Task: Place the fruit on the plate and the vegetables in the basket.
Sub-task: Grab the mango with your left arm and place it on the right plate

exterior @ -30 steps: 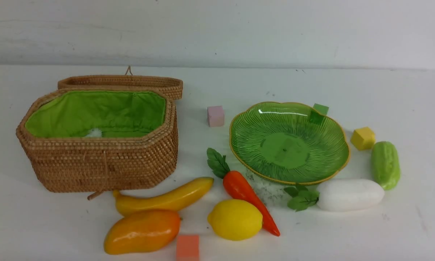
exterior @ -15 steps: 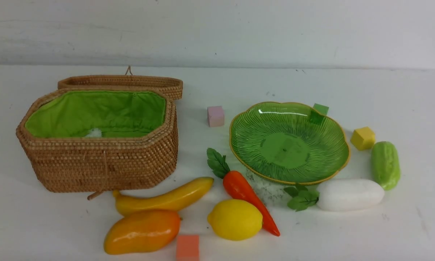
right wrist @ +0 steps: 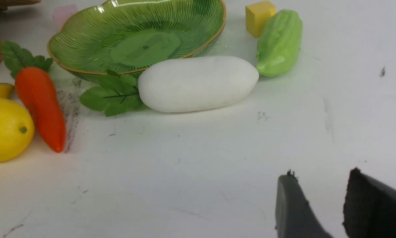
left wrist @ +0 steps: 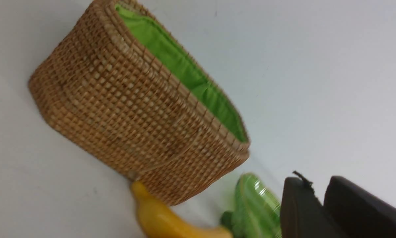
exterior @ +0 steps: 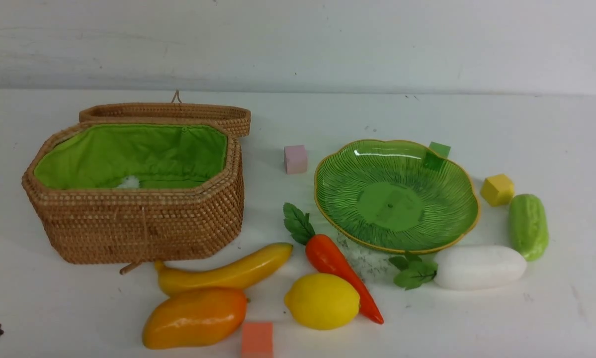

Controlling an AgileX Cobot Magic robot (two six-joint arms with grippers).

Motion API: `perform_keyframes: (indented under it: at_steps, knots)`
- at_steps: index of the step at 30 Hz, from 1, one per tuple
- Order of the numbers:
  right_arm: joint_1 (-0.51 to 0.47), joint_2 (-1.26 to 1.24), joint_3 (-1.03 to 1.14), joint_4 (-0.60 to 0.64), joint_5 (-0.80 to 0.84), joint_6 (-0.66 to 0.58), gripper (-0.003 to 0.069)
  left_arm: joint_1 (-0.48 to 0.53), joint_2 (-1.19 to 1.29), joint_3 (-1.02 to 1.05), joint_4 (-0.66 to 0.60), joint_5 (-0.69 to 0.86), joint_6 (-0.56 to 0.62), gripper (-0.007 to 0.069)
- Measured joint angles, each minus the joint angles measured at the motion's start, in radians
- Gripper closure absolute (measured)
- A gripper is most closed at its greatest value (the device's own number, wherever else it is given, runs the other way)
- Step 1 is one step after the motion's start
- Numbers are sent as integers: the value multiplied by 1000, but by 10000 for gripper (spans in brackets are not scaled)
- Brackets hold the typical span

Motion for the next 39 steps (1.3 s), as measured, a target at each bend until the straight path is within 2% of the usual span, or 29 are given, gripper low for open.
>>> perform_keyframes:
  at_steps: [3,8,14,16,21,24,26,30,33,36,37,38,39]
  knots:
    - [0,0,0,0,0,0,417,0,0,0,-117,-70,-6,508]
    - [0,0,0,0,0,0,417,0,0,-16,-129,-74,11,507]
    - [0,0,5,6,-37,6,417,0,11,-259,17,185,146,638]
    - [0,0,12,79,-88,54,417,0,64,-377,67,321,212,638]
    - [0,0,12,352,-256,200,417,0,281,-597,158,654,348,638]
    - [0,0,12,464,-353,234,421,0,396,-675,199,773,388,638]
    - [0,0,5,521,-353,237,428,0,458,-693,195,794,380,638]
    - [32,33,-149,528,-146,163,477,0,579,-712,169,852,449,638]
    - [69,144,-342,489,78,26,535,-23,669,-758,169,941,493,638]
    - [100,300,-583,458,377,-129,586,-126,760,-832,204,999,539,638]
    - [101,309,-598,457,398,-138,588,-135,765,-843,211,1008,545,638]
    - [109,392,-729,448,571,-208,599,-212,814,-889,245,1048,556,638]
    - [114,426,-782,444,638,-236,601,-245,837,-914,268,1075,558,638]
